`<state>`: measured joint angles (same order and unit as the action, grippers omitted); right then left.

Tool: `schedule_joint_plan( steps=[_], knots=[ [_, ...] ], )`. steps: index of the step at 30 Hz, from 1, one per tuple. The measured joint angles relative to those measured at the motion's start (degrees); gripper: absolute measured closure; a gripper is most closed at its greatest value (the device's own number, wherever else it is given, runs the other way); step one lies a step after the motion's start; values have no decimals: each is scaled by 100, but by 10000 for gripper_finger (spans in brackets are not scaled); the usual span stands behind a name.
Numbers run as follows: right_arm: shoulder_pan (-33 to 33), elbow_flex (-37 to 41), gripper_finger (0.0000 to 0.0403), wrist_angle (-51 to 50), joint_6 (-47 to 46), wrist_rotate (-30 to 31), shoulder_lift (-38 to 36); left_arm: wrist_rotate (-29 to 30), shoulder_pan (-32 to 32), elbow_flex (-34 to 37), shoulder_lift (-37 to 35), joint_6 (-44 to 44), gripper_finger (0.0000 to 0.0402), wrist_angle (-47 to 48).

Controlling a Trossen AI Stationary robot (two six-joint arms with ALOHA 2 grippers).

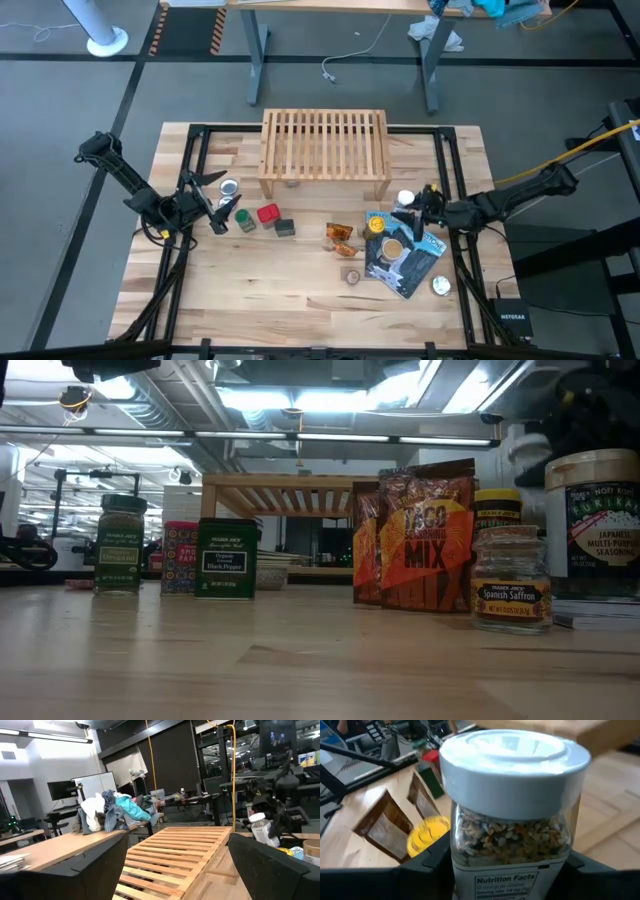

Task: Shelf spices
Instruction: Remove the white seasoning bottle from the shelf

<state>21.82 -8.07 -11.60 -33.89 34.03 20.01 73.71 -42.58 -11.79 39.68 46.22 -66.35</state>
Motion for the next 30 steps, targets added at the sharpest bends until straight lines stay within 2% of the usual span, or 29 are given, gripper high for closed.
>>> schedule_joint_plan(
  steps=[6, 15, 23, 30],
  knots=[
    [423, 369, 197, 370, -509, 261, 12, -1, 0, 0, 5, -147, 61, 0],
    [978, 392, 197, 514, -781, 631, 453, 0, 1, 0, 9, -295, 61, 129],
    [1047, 395, 197, 516, -1277, 543, 984, -1, -1, 2, 11, -304, 61, 130],
    [1045, 397, 197, 516, -1386, 495, 1744, -1, -1, 2, 11, -313, 61, 129]
  ],
)
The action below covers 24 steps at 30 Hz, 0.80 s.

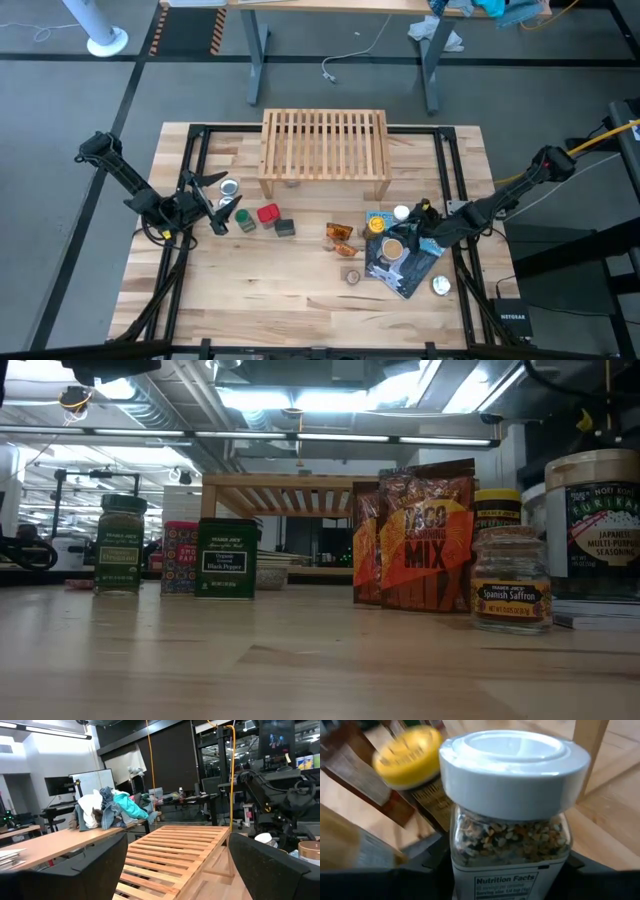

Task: Shelf spices
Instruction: Remove the white seasoning bottle from the shelf

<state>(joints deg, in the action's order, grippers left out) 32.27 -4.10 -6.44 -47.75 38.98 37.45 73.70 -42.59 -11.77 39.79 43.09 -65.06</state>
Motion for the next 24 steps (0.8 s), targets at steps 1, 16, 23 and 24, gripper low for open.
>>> schedule_joint_plan(
  steps=[1, 16, 23, 24],
  knots=[
    [0, 0, 197, 2, -2, 2, 114, 0, 2, -1, 0, 1, 61, 0],
    [-4, 6, 167, 641, 35, 63, 1250, 1, 0, 0, 0, -334, 61, 2],
    [-4, 13, 158, 665, -23, -326, 1307, 1, 0, -1, 0, -332, 61, 1],
    [-4, 13, 158, 675, -27, -368, 1307, 3, 2, 0, 0, -334, 61, 2]
  ],
)
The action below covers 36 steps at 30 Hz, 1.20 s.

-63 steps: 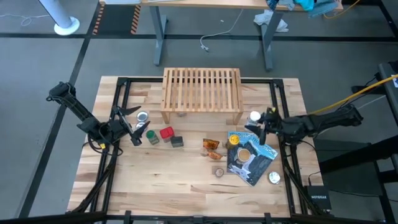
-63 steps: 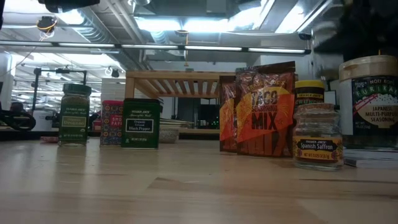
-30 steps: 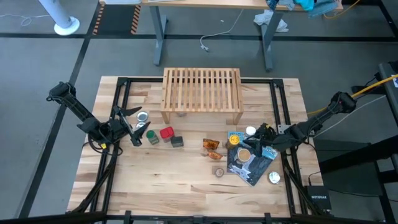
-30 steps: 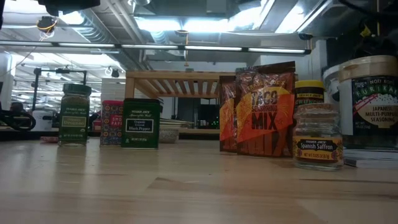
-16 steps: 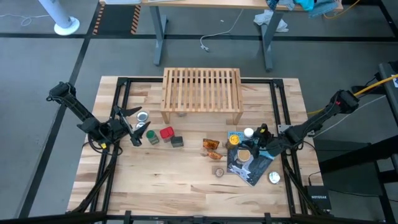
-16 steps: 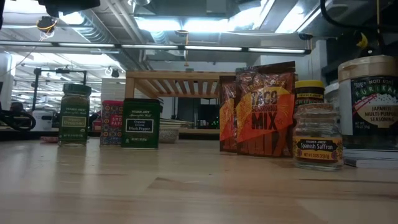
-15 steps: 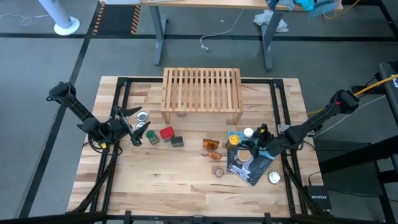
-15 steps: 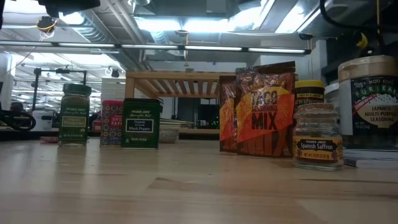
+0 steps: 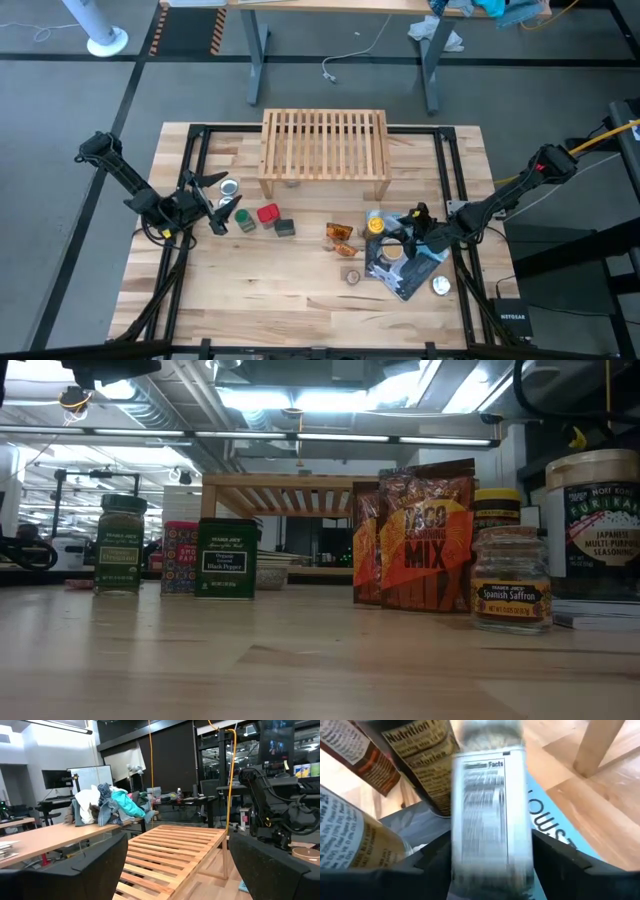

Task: Shelf spices
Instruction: Remove the white seasoning bottle from the shelf

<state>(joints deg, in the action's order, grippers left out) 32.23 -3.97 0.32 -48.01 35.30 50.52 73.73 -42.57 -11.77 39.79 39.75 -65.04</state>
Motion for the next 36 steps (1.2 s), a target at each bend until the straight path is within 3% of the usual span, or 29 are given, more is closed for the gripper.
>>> schedule_joint_plan(
  steps=[19, 26, 36],
  knots=[
    [0, -9, 155, 52, -6, 261, -2, 22, -1, 0, 0, 4, 61, 0],
    [0, -11, 155, 687, 372, 290, -4, 22, -2, 0, 0, 4, 61, 15],
    [0, -13, 155, 987, 503, 875, -17, 22, -1, 0, 0, 245, 61, 13]
  ],
)
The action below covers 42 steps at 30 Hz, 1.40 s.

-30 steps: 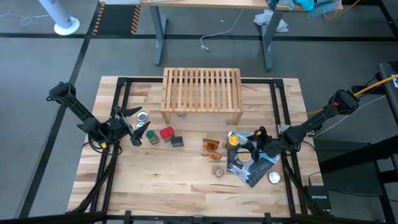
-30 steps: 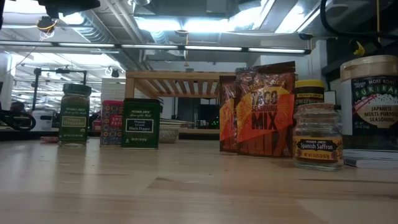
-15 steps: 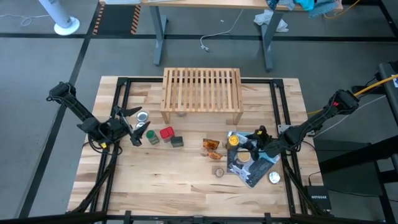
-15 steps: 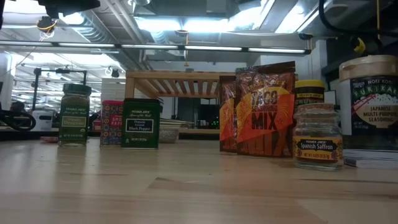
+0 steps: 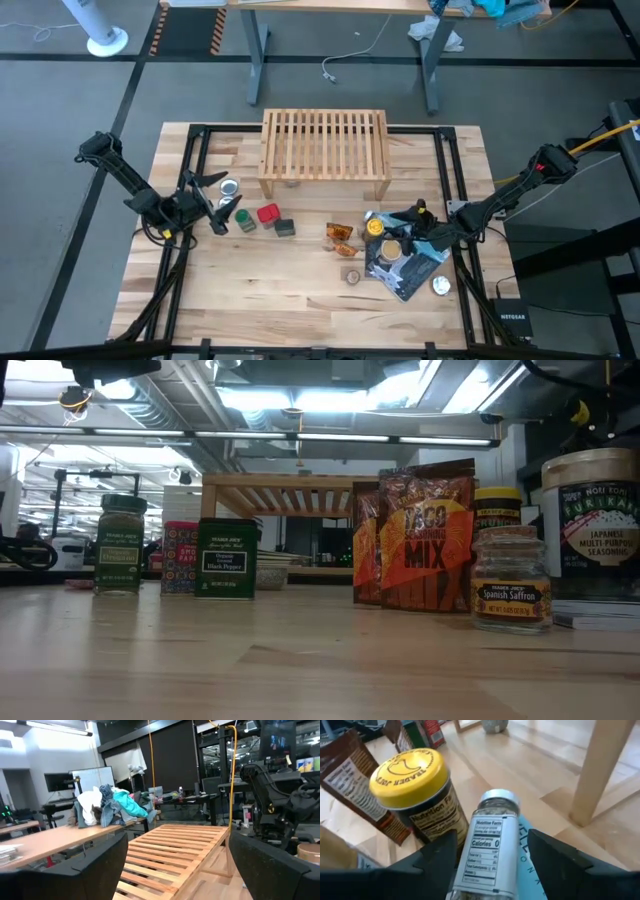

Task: Shelf spices
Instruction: Remove the white seasoning bottle from the shelf, then put the bottom orange seasoning pack on the shelf

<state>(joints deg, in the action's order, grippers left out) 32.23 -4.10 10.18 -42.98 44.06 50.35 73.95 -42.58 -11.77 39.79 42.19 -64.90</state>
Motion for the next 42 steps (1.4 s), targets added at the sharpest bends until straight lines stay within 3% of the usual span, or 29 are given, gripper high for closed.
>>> schedule_joint_plan(
  steps=[10, 18, 22, 29, 34, 42],
  knots=[
    [0, -235, 155, -254, 935, 477, -426, 1, -1, -1, 0, 212, 61, -21],
    [0, -1369, 155, -2547, 1149, 549, -1131, 0, -1, -1, -1, 212, 61, -21],
    [1, -2038, 155, -3214, 1134, 435, -1297, 0, -1, -2, 0, 212, 61, -20],
    [7, -3036, 155, -3892, 1091, -652, -1282, 1, -24, 0, -1, 210, 61, -8],
    [7, -3099, 155, -3901, 484, -1592, -1250, 0, -298, 0, 0, -1, 61, 5],
    [9, -3101, 155, -3911, -209, -2135, -831, -2, -896, -1, -2, -814, 61, 224]
  ],
)
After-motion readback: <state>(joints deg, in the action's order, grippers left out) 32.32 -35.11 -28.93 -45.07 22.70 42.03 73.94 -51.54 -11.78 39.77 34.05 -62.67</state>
